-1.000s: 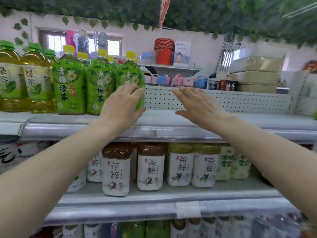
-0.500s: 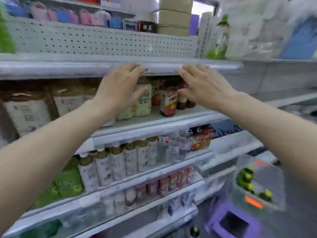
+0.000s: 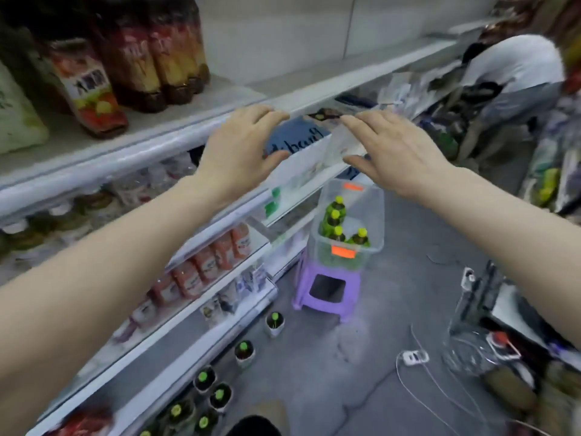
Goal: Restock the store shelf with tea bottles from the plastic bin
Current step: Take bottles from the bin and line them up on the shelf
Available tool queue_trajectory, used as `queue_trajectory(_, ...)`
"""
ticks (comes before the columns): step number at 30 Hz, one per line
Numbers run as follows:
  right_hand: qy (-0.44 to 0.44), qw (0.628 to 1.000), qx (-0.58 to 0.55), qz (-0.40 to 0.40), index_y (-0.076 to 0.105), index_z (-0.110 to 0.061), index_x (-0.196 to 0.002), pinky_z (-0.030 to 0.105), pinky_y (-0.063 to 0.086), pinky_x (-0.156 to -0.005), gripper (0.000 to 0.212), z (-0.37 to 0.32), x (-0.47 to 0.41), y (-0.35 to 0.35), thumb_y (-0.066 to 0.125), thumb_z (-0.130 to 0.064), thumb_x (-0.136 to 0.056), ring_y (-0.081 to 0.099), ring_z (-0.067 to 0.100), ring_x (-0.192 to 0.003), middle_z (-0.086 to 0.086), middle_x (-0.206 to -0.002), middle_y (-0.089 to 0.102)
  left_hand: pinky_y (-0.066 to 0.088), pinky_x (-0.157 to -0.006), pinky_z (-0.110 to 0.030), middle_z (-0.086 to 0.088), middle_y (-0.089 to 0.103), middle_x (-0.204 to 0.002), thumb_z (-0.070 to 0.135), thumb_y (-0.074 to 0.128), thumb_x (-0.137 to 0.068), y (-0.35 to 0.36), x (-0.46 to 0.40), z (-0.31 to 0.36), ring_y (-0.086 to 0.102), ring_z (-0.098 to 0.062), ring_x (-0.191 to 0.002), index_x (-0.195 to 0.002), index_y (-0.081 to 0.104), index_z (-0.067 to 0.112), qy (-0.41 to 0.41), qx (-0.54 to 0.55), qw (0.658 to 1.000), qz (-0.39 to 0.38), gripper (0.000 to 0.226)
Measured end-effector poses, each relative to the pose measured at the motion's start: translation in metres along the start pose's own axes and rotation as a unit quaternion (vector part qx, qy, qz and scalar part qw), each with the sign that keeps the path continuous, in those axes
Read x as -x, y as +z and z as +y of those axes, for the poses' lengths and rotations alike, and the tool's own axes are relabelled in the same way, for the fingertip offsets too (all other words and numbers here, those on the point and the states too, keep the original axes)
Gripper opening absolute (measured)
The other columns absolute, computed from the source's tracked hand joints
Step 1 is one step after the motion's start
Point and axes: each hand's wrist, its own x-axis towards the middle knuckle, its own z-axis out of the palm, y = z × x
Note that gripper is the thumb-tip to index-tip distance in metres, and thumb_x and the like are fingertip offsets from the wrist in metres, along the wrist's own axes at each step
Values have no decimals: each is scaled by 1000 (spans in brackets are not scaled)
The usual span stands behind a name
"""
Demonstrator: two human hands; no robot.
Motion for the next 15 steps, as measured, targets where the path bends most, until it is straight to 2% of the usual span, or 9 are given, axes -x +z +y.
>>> queue_trajectory(7, 55, 995, -28, -73, 43, -1, -140, 50, 49, -87, 64, 63, 34, 101, 50, -43, -92, 57, 41, -105, 21, -121, 57, 42, -98, -42, -7, 53, -138, 38, 64, -91, 143, -42, 17, 48, -29, -126, -140, 50, 16, 9, 74, 994, -81, 56)
queue_trajectory(10, 71, 991, -43, -100, 39, -1, -144, 48, 45, -94, 68, 88, 32, 147, 57, -39, -90, 56, 41, -111, 21, -125, 57, 46, -96, -44, -6, 55, -136, 39, 66, -89, 204, -68, 11, 50, -30, -124, -138, 52, 17, -2, 99, 989, -109, 56)
queue_trajectory(15, 94, 983, -101, -124, 39, -3, -144, 46, 48, -93, 68, 126, 17, 222, 66, -33, -89, 57, 39, -112, 18, -127, 58, 43, -95, -41, -5, 54, -137, 37, 65, -90, 293, -107, -2, 49, -30, -123, -139, 50, 18, -37, 133, 976, -168, 55)
